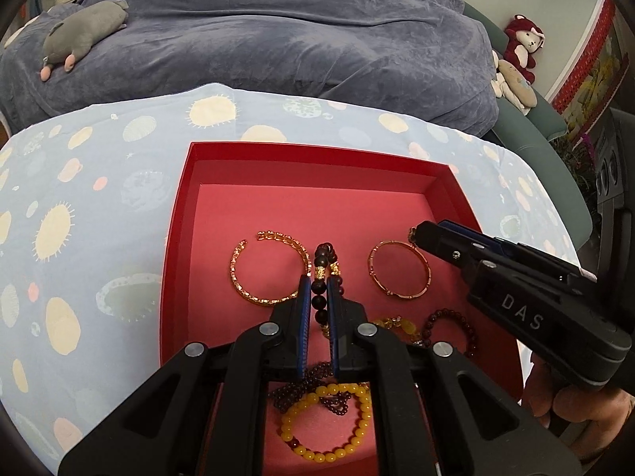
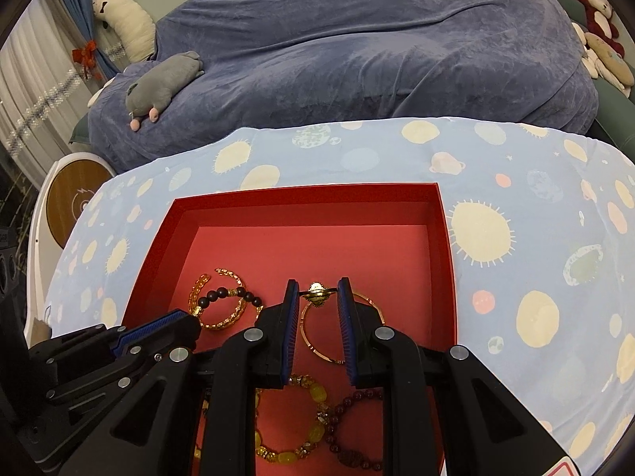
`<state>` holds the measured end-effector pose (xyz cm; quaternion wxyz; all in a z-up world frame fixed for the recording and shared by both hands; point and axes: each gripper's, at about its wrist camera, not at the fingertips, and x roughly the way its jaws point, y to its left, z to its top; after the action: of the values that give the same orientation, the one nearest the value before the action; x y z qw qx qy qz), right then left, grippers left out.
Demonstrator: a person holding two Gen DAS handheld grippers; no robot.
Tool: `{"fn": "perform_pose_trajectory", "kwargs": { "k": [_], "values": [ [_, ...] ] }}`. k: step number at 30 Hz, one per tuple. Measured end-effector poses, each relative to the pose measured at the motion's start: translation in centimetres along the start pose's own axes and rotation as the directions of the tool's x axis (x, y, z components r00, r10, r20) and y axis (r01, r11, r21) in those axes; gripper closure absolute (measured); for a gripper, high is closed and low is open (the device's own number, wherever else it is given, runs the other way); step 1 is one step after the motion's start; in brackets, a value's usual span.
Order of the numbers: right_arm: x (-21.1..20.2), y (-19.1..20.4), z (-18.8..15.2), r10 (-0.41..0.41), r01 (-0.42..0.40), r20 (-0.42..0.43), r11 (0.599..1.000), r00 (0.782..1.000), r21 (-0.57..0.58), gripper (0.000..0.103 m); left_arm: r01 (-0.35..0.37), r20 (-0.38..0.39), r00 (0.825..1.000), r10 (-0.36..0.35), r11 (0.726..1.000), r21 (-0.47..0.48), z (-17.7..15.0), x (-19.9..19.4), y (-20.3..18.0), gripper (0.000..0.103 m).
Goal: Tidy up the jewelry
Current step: 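Open both tools to release the bracelet and ring inside the box, then withdraw both tools from the box toward the gold hoop earrings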
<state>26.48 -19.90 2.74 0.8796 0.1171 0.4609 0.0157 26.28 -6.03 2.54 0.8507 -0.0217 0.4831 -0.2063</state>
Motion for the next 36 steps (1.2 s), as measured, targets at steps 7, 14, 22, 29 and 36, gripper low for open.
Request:
{"fn": "perform_pose_trajectory", "kwargs": {
  "k": [7,14,22,29,36],
  "values": [
    [-0.7,-0.1,-0.1,-0.048,0.047,0.043,0.999,0.998,0.027,0.054,-0.082,0.049,0.995,0.084,0.995,-0.049,0.0,-0.5,0.5,0.060],
    [-2.5,0.2,-1.0,-0.040,0.039,0.060,0.999,0.997,0.008,0.053,-0.091,0.101,0.990,0.098,0.993,-0.074,-0.7,-2.4,0.4,0.051],
    [-5.4,0.5,-2.8,-0.029,0.028,0.075,0.999,0.997,0.016,0.053,-0.076,0.110,0.991,0.081,0.996,-0.050,-2.6,-4.7,-1.2,0.051],
    [-8.1,1.0,-5.4,-0.030,0.029,0.081,0.999,0.996,0.016,0.053,-0.073,0.117,0.990,0.076,0.997,-0.033,-5.0,-6.9,-2.3,0.051],
    [-10.0,1.2,-8.7,-0.040,0.038,0.067,0.999,0.997,0.019,0.053,-0.067,0.106,0.992,0.070,0.997,-0.026,-8.0,-8.6,-2.8,0.051]
  ]
}}
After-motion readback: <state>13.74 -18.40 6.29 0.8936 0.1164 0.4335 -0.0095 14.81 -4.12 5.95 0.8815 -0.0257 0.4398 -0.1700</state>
